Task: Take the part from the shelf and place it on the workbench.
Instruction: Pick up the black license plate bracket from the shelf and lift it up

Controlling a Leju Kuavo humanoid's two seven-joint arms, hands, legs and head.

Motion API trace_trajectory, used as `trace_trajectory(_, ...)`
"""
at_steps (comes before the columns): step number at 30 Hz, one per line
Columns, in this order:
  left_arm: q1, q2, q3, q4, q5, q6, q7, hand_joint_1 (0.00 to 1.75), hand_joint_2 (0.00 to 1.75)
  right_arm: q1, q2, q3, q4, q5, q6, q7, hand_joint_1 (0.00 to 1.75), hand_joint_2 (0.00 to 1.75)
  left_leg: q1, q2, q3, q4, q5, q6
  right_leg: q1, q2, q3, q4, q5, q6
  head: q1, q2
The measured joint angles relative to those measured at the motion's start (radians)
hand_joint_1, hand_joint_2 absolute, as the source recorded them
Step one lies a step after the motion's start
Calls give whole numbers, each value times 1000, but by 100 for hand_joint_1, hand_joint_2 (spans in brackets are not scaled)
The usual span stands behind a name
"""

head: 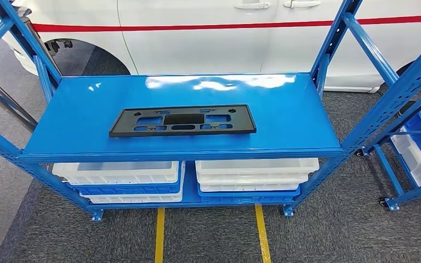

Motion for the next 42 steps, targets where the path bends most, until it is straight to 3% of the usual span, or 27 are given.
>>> trace_trajectory(25, 0, 0, 0, -6, 0, 0, 0, 0, 0, 0, 0, 0, 7, 0, 0, 0, 0, 175, 0, 0, 0, 0, 0, 0, 0, 0, 0, 0, 0, 0, 0, 0)
trace_trajectory(29, 0, 0, 0, -7, 0, 0, 0, 0, 175, 0, 0, 0, 7, 0, 0, 0, 0, 175, 0, 0, 0, 0, 0, 0, 0, 0, 0, 0, 0, 0, 0, 0)
trace_trajectory(42, 0, 0, 0, -8, 0, 0, 0, 0, 175, 0, 0, 0, 10, 0, 0, 0, 0, 175, 0, 0, 0, 0, 0, 0, 0, 0, 0, 0, 0, 0, 0, 0)
